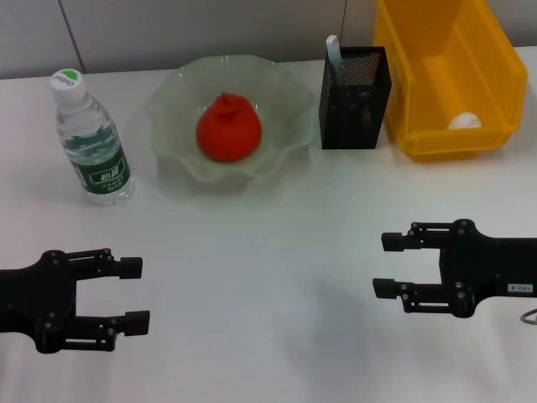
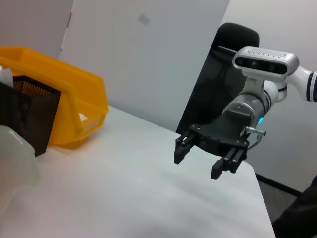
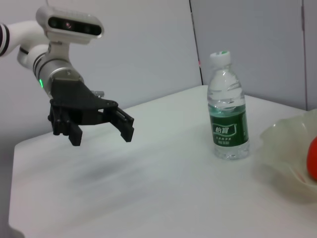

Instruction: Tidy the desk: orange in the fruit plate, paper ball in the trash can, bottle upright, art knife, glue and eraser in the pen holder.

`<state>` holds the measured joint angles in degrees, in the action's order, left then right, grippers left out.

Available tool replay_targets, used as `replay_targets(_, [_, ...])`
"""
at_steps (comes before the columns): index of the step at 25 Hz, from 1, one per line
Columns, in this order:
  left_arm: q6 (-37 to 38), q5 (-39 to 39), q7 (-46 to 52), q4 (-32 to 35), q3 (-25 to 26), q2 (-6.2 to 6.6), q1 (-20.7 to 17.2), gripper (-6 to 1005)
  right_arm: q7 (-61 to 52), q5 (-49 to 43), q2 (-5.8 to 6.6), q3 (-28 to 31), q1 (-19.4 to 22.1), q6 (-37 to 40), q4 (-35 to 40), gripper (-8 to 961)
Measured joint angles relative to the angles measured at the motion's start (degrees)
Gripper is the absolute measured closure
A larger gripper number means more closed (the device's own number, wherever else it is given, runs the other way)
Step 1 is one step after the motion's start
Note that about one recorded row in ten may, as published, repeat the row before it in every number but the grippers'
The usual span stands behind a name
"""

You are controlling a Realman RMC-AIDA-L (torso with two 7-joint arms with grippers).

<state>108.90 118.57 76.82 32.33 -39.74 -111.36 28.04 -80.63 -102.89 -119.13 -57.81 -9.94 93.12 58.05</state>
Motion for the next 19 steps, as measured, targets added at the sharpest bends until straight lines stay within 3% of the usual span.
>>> replay_targets(19, [-0.5, 0.7, 0.4, 1.0, 0.1, -0.52, 0.2, 184, -0.3, -0.3, -0.06, 0.0, -1.4, 0.2, -3.0, 285])
